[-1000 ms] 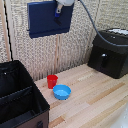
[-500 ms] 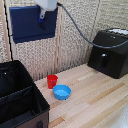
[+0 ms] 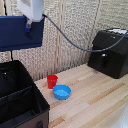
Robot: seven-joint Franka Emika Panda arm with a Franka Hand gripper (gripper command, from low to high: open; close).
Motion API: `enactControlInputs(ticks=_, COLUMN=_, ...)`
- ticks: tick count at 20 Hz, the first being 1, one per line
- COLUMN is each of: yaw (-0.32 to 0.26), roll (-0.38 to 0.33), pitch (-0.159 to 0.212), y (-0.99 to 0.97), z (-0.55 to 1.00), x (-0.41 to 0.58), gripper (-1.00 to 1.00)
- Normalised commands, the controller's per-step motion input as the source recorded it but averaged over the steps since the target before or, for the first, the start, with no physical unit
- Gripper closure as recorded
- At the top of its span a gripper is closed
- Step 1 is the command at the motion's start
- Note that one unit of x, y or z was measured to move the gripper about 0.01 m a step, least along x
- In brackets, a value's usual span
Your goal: Discover the targeted book and set your gripper to the appropriate amplitude. Smoothly guide your gripper in the direction of the book and snatch it firmly. Search for the back section of the caddy. Move the held book towards the back section and lightly deposit it inside.
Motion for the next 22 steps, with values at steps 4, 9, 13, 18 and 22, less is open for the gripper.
enactControlInputs(ticks=4, yaw=-0.014, roll=0.049, pitch=0.130, y=0.88, z=0.10, x=0.344, gripper=1.00)
enactControlInputs(ticks=9, yaw=-0.013, roll=0.003, pitch=0.099, y=0.92, z=0.00, x=0.337, gripper=1.00)
enactControlInputs(ticks=13, yaw=0.000, roll=-0.034, pitch=0.095, y=0.88, z=-0.06, x=0.376, gripper=1.00)
enactControlInputs(ticks=18, yaw=0.079, roll=-0.153, pitch=0.056, y=0.60, z=-0.09, x=0.454, gripper=1.00)
enactControlInputs(ticks=22, yaw=0.042, roll=-0.256, pitch=0.014, y=0.32, z=0.02, x=0.169, gripper=-1.00)
